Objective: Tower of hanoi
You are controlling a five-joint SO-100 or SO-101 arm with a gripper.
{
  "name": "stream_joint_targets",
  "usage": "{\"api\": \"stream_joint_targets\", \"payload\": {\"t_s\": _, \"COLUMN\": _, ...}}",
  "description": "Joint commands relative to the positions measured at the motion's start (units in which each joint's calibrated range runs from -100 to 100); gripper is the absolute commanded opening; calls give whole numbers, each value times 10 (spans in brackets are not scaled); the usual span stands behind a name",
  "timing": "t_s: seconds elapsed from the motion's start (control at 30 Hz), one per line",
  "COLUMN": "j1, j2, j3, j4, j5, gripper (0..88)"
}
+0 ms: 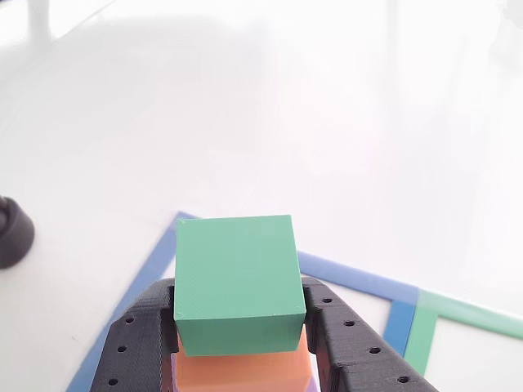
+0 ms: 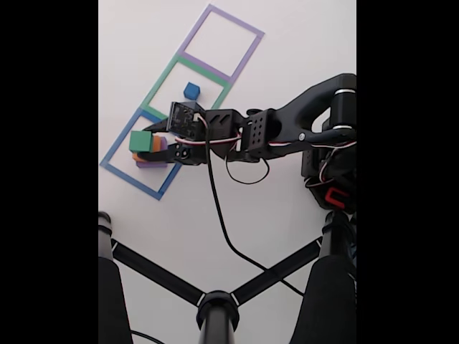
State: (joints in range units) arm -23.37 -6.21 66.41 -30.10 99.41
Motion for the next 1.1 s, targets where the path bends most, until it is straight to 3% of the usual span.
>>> {"api": "stream_joint_targets", "payload": {"t_s": 0.0, "j1": 0, "j2": -4, "j3": -22, "j4": -20, "j5": 6, "gripper": 71}}
{"api": "stream_joint_targets", "payload": {"t_s": 0.63, "j1": 7, "j2": 14, "j3": -13, "j4": -30, "j5": 6, "gripper": 76}}
{"api": "stream_joint_targets", "payload": {"t_s": 1.07, "j1": 15, "j2": 32, "j3": -1, "j4": -58, "j5": 6, "gripper": 172}}
